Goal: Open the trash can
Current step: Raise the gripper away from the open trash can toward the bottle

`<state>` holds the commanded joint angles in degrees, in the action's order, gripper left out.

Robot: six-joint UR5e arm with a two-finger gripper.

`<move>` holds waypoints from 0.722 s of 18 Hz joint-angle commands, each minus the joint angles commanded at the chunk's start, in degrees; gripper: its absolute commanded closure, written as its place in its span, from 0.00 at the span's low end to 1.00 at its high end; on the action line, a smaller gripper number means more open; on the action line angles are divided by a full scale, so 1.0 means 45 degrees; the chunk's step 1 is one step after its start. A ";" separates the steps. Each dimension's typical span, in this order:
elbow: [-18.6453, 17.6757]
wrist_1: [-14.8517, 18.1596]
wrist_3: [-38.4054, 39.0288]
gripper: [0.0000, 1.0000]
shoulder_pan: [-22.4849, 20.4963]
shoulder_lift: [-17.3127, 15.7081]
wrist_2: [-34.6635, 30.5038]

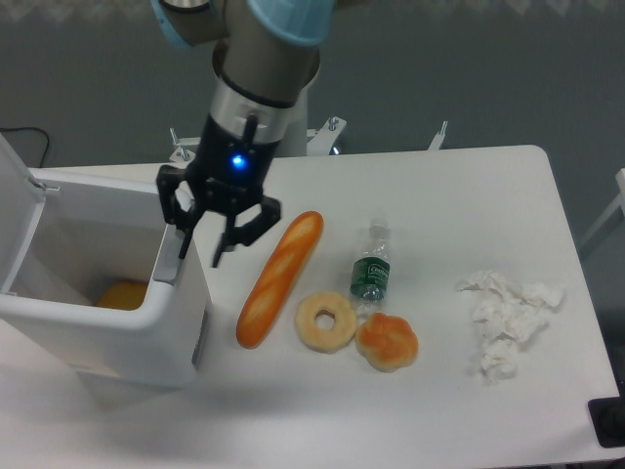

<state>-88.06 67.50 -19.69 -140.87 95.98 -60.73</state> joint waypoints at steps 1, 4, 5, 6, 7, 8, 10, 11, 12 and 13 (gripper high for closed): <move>0.0000 -0.0020 -0.0058 0.00 -0.0312 0.0000 -0.0020; 0.0000 -0.0020 -0.0991 0.00 -0.1308 -0.0020 -0.0311; 0.0000 0.0000 -0.1557 0.00 -0.1602 -0.0001 -0.0564; -0.0020 0.0000 -0.2143 0.00 -0.1875 0.0038 -0.0915; -0.0039 0.0019 -0.2729 0.00 -0.2129 0.0058 -0.1344; -0.0059 0.0039 -0.3373 0.00 -0.2306 0.0116 -0.1909; -0.0467 0.0020 -0.4642 0.00 -0.2541 0.0156 -0.3508; -0.0682 0.0039 -0.5248 0.00 -0.2716 0.0156 -0.4038; -0.0916 0.0039 -0.5815 0.00 -0.2911 0.0175 -0.4294; -0.1034 0.0039 -0.6381 0.00 -0.3223 0.0253 -0.4374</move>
<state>-92.72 67.68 -48.40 -155.38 97.12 -80.42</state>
